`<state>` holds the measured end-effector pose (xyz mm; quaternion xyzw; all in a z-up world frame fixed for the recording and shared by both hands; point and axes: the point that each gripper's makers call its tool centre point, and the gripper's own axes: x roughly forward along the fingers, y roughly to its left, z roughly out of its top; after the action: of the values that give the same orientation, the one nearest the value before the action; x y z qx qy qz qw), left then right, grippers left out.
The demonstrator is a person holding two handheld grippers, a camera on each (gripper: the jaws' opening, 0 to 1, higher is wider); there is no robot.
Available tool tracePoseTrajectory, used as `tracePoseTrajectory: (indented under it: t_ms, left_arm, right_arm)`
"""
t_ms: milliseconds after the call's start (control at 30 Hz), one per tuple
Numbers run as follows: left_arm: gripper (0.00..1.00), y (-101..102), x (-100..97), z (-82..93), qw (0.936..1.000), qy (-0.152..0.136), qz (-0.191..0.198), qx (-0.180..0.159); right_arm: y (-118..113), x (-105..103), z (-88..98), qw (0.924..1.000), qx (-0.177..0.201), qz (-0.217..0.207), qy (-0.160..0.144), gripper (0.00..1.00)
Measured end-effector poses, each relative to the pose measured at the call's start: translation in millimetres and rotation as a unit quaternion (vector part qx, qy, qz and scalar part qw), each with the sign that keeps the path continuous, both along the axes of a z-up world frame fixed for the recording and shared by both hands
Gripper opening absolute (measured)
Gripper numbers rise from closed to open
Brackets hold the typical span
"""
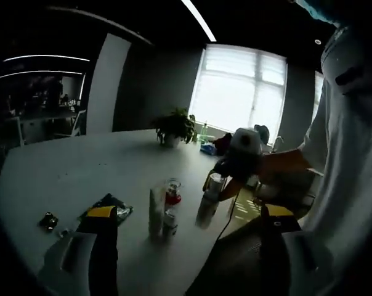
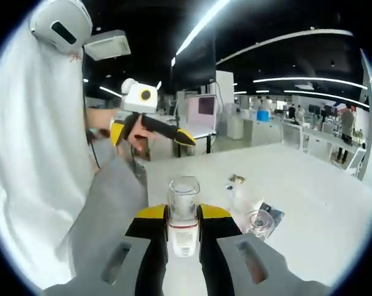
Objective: Arrange the skincare products in the storage area until every visible bottle or jar stands upright without overlapping.
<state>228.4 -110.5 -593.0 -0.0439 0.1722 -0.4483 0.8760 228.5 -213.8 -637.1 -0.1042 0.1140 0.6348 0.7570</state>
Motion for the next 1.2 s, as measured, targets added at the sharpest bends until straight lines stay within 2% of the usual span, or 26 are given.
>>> tracePoseTrajectory:
  t_ms: [133, 400, 533, 633, 900, 1000, 1200]
  left_arm:
    - [0.99, 16.6, 12.9, -6.1, 0.9993, -0.002, 0.034, 0.014]
    - [0.99, 48.1, 26.1, -12.2, 0.9964, 0.004, 0.076, 0.039]
    - [0.99, 62.0, 32.0, -17.9, 0.9937, 0.01, 0.097, 0.055]
    - [0.99, 63.5, 31.6, -18.8, 0.9935, 0.013, 0.099, 0.055]
    - [0.99, 55.7, 32.6, -29.8, 0.9935, 0.024, 0.09, 0.065]
    - [0.99, 53.5, 32.7, -29.6, 0.9939, 0.022, 0.086, 0.065]
    - [0.99, 54.8, 34.3, -31.4, 0.9936, 0.025, 0.087, 0.067]
  right_arm:
    - [-4.8, 11.5, -21.9, 1.0, -0.009, -0.002, 0.003, 0.18]
    - [-12.6, 30.1, -64.2, 0.9995, -0.013, -0.02, 0.02, 0.18]
    - [-11.5, 34.8, -74.8, 0.9995, -0.01, -0.026, 0.017, 0.18]
    - [-8.0, 36.5, -79.0, 0.9996, -0.004, -0.024, 0.01, 0.18]
    - [-8.3, 36.7, -92.0, 0.9997, -0.019, -0.011, -0.013, 0.18]
    - [-10.1, 35.9, -99.5, 0.9994, -0.031, -0.007, -0.013, 0.18]
    - [-8.9, 35.6, -98.4, 0.9998, -0.019, -0.009, -0.003, 0.19]
